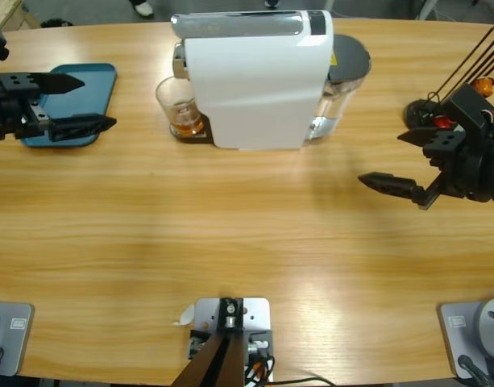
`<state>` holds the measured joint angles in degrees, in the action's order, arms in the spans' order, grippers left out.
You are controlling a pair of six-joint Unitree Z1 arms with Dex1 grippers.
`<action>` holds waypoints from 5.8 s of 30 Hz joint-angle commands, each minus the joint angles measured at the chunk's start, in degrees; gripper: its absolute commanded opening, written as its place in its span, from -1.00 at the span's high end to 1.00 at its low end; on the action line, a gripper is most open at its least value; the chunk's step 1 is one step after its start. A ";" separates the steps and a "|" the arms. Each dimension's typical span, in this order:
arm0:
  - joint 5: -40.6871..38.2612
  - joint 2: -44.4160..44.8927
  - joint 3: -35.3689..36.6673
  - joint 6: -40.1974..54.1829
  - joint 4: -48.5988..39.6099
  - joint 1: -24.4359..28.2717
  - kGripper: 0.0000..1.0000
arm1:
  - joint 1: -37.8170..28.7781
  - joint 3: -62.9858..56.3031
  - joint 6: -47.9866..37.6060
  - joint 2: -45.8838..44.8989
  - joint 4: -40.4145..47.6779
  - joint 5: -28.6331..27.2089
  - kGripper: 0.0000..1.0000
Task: Pour coffee
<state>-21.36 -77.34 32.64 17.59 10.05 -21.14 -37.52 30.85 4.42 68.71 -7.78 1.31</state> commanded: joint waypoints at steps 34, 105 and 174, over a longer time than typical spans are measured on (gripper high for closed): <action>-16.61 -23.68 12.70 13.95 -0.80 5.09 -0.97 | -0.63 -0.26 0.15 3.71 0.57 0.19 -1.00; -16.29 -35.25 21.50 15.92 -0.68 -1.31 1.00 | -0.63 -0.09 0.07 3.62 0.49 0.12 -1.00; -3.88 -28.20 7.32 -0.09 7.79 29.21 -0.98 | -0.63 0.18 -0.02 4.66 0.40 0.15 -1.00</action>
<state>-23.92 -104.09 42.73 18.01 17.19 7.30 -37.52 31.10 4.41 71.83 -7.78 1.31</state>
